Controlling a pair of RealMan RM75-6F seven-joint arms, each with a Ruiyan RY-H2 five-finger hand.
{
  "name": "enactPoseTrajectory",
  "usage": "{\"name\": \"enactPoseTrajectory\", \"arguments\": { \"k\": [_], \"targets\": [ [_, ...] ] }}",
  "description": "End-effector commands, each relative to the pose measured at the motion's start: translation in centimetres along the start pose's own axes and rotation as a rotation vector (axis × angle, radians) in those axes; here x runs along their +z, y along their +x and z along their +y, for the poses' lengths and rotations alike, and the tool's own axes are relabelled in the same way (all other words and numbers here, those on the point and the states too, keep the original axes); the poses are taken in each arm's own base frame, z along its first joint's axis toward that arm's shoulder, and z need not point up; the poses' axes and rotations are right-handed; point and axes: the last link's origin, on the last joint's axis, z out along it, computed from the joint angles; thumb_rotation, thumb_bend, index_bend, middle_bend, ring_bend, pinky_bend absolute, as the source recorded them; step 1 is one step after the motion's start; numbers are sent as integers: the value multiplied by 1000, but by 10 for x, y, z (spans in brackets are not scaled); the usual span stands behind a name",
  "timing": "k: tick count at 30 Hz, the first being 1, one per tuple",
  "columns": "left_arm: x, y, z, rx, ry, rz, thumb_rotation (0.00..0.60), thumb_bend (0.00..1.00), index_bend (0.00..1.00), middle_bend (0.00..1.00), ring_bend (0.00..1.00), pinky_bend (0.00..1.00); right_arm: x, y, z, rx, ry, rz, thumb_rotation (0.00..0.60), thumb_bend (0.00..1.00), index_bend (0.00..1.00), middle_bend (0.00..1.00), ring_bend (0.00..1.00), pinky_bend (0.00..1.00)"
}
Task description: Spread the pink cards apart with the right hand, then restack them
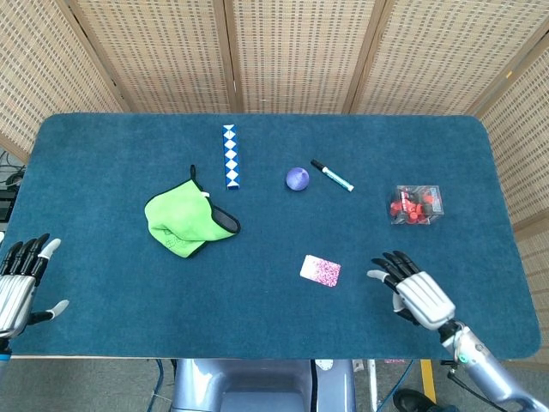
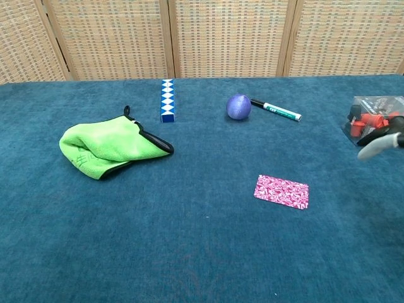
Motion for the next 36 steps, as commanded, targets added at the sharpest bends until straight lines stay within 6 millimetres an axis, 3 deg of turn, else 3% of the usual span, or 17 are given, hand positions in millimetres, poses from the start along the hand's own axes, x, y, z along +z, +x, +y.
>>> {"name": "enactPoseTrajectory", "arguments": {
  "k": [1, 10, 18, 28, 36],
  "targets": [
    [0, 0, 0, 0, 0, -1, 600, 9, 0, 0, 0, 0, 21, -20, -2, -6, 26, -81, 600, 1000, 210, 137, 21, 21],
    [0, 0, -1, -1, 3, -3, 600, 10, 0, 0, 0, 0, 44, -40, -13, -25, 0, -126, 600, 1000, 210, 139, 35, 23],
    [0, 0, 0, 6, 8, -3, 600, 9, 0, 0, 0, 0, 56, -45, -25, -60, -5, -125, 600, 1000, 156, 125, 35, 23],
    [1, 0, 0, 7, 10, -5, 600, 9, 0, 0, 0, 0, 67, -50, -46, -100, 26, -140, 600, 1000, 111, 99, 35, 23],
    [1, 0, -1, 4, 9, -9, 600, 10, 0, 0, 0, 0, 69, -61, -51, -121, 20, -166, 600, 1000, 111, 99, 35, 23]
  ]
}}
